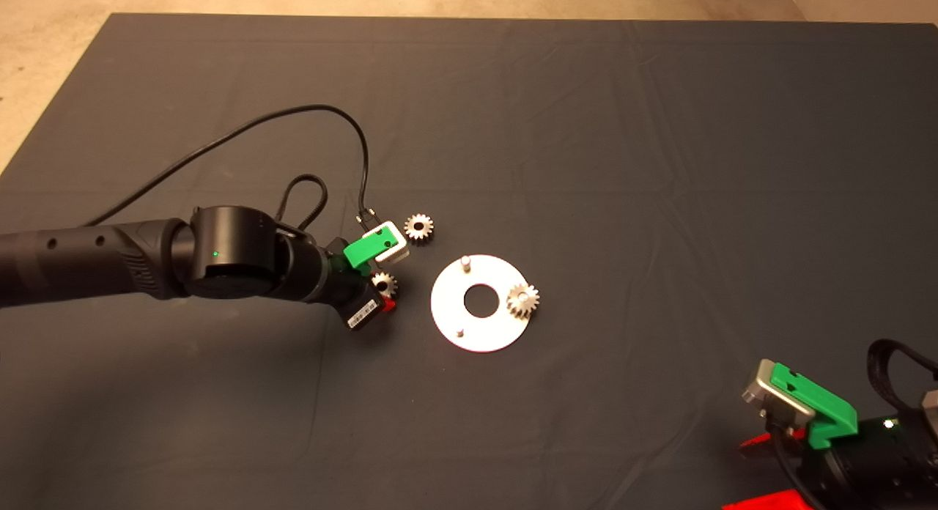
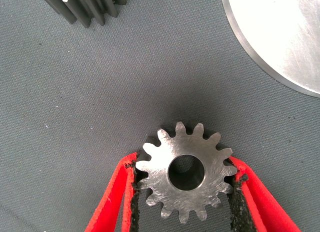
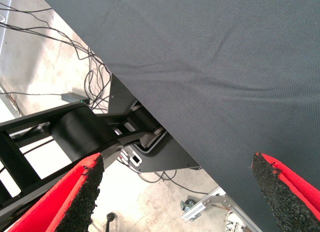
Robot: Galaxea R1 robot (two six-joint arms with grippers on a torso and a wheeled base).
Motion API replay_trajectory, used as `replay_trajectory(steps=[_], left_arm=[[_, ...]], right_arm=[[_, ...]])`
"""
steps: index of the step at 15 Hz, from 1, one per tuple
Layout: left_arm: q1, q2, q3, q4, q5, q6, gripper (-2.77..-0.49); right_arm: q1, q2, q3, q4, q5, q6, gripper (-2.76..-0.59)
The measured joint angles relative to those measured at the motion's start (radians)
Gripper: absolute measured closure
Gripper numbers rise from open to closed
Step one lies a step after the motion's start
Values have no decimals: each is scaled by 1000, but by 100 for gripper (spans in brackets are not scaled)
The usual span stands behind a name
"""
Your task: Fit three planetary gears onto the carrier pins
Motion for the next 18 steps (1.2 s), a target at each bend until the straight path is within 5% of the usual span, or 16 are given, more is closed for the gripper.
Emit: replay_trajectory(steps=[4, 6, 10, 11, 14, 16, 18], left_arm=[[0, -3, 0, 0, -3, 0, -86], [0, -8, 0, 0, -5, 0, -82], [0, -8, 0, 0, -5, -1, -72], [0, -7, 0, 0, -5, -1, -69], [0, -7, 24, 3, 7, -5, -69], [-3, 7, 86, 1, 51, -32, -69], [-35, 35, 137, 0, 144, -80, -68]], right_arm=[[0, -2, 0, 0, 0, 0, -220], [0, -16, 0, 0, -11, 0, -220], [3, -38, 0, 0, -147, -3, -220], [6, -45, 0, 0, -167, -3, -220], [6, -59, 0, 0, -177, -3, -220], [6, -58, 0, 0, -176, -3, -220], [10, -59, 0, 0, -176, -3, -220]])
